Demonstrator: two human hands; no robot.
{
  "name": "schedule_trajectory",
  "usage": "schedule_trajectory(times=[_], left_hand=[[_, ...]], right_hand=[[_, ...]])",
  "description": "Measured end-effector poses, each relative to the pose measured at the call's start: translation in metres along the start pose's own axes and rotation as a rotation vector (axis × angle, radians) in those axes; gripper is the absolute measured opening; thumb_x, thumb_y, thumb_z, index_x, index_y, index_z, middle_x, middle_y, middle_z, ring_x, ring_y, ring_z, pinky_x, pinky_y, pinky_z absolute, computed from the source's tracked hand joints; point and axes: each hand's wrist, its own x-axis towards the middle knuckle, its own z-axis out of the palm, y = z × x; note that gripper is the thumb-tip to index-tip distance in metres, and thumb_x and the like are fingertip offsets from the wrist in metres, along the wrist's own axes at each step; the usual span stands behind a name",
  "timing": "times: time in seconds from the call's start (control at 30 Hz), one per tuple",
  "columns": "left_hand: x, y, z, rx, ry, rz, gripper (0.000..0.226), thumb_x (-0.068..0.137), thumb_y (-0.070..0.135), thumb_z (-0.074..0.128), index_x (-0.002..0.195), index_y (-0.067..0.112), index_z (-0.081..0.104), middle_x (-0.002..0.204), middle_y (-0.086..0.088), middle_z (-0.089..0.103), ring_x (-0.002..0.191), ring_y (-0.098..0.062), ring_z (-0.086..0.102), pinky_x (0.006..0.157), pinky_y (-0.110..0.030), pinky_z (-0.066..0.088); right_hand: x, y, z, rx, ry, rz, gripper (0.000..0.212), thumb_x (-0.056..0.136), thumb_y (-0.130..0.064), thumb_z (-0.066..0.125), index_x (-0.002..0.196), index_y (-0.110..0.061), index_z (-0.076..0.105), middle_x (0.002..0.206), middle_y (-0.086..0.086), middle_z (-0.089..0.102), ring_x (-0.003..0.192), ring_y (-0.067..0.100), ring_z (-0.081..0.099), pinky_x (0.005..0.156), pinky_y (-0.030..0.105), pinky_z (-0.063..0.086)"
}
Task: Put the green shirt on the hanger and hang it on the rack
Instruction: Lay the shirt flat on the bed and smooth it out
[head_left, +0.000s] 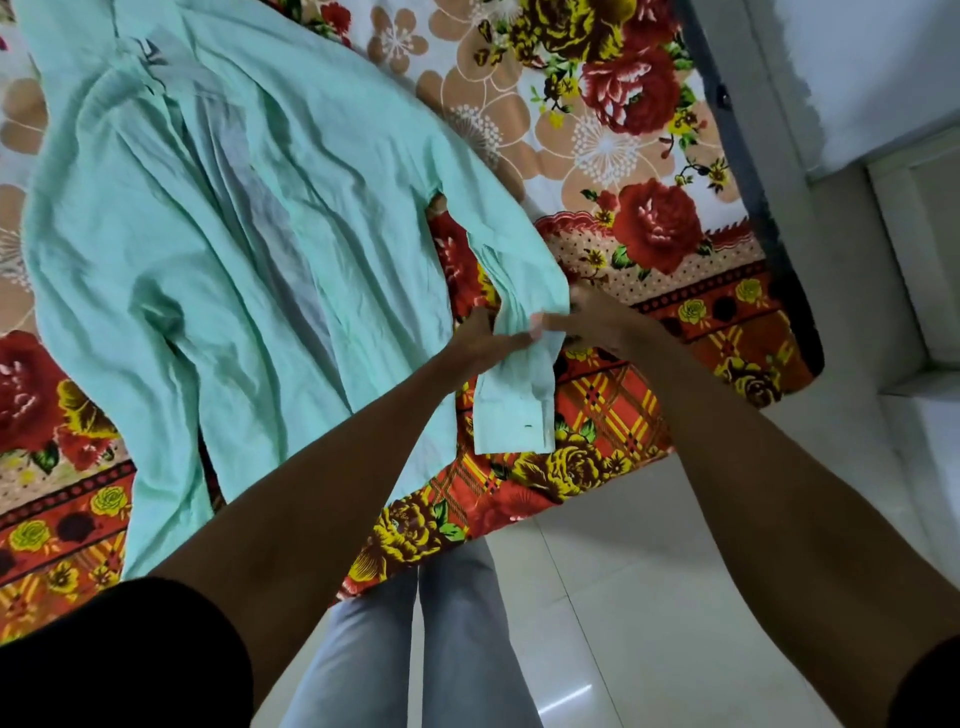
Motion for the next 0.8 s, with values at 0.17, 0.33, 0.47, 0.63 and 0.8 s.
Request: schedule_trajectory(times=[0.17,0.33,0.47,0.63,0.8], left_hand=[[-0.018,-0.025,0.014,-0.140,-0.035,-0.022,0.050,0.075,0.015,0.088,0.121,0.008,0.068,0.115,-0.010,0.075,0.097,-0.024,0.074,0.083,-0.040,0.062],[-0.024,-0.027,0.048,-0.470,0.077,-0.049,0.050,0.089,0.013,0.077,0.135,0.004,0.059,0.128,-0.014,0.070,0.114,-0.032,0.069,0.094,-0.044,0.059],[-0.026,-0.028,0.054,-0.281,0.191,-0.099,0.049,0.085,0.015,0.082,0.128,0.006,0.062,0.118,-0.010,0.072,0.107,-0.031,0.071,0.075,-0.036,0.062],[-0.032,-0.012,0.017,0.141,0.554,0.035,0.032,0.083,0.044,0.076,0.092,0.015,0.066,0.090,-0.003,0.074,0.084,-0.024,0.069,0.076,-0.036,0.059],[-0.029,-0.010,-0.059,-0.062,0.851,0.129,0.019,0.084,0.036,0.060,0.091,0.018,0.062,0.079,0.000,0.072,0.073,-0.030,0.072,0.070,-0.047,0.061]], right_hand=[[-0.021,0.027,0.003,-0.111,-0.104,0.133,0.040,0.092,-0.013,0.075,0.128,0.000,0.065,0.127,0.016,0.070,0.116,0.030,0.068,0.099,0.039,0.057],[-0.034,0.038,0.008,0.038,-0.007,0.086,0.033,0.104,-0.019,0.058,0.134,-0.007,0.055,0.123,0.008,0.066,0.108,0.023,0.067,0.088,0.036,0.059],[-0.029,0.049,0.009,-0.358,0.218,0.075,0.037,0.093,-0.030,0.072,0.117,-0.007,0.058,0.106,0.008,0.066,0.100,0.029,0.067,0.079,0.040,0.057],[-0.017,0.009,0.048,-0.616,0.664,-0.375,0.042,0.093,-0.027,0.065,0.126,-0.003,0.055,0.114,0.018,0.064,0.107,0.038,0.061,0.085,0.045,0.052],[0.028,-0.073,0.107,-0.826,0.509,-0.654,0.042,0.093,-0.013,0.058,0.134,-0.006,0.058,0.134,0.017,0.060,0.121,0.037,0.059,0.098,0.049,0.051]])
